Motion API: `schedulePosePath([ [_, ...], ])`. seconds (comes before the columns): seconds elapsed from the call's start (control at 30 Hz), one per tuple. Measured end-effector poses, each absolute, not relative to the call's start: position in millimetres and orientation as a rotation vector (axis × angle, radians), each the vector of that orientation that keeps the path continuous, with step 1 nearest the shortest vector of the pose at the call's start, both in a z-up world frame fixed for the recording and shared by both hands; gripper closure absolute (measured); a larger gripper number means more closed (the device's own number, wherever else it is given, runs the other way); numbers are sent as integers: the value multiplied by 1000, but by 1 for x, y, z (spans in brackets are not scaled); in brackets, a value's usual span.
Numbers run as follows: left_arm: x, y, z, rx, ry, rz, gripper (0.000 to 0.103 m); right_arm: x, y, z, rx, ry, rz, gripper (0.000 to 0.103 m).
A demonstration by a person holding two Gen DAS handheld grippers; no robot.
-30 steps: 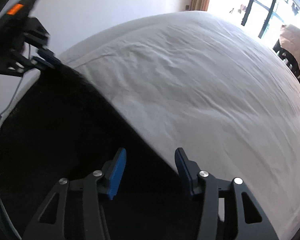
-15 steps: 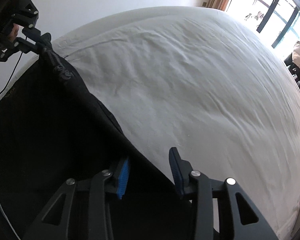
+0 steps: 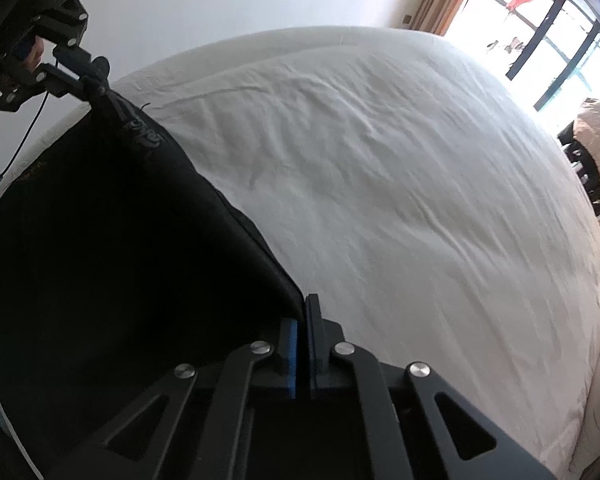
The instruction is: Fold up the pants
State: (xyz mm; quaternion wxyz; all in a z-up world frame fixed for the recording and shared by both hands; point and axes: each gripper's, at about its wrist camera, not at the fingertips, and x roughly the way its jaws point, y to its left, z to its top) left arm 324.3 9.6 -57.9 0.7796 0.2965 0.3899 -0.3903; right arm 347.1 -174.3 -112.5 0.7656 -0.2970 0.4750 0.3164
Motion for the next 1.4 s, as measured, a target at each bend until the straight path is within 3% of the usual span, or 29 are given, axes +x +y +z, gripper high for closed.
schedulePosePath([
  [0.93,198,16,-55,606,877,-931,96,211,-142,-128,-505,995,669,100],
  [1.4,112,20,-71,714,921,-967,96,148,-112,-126,-573,1026,827,100],
])
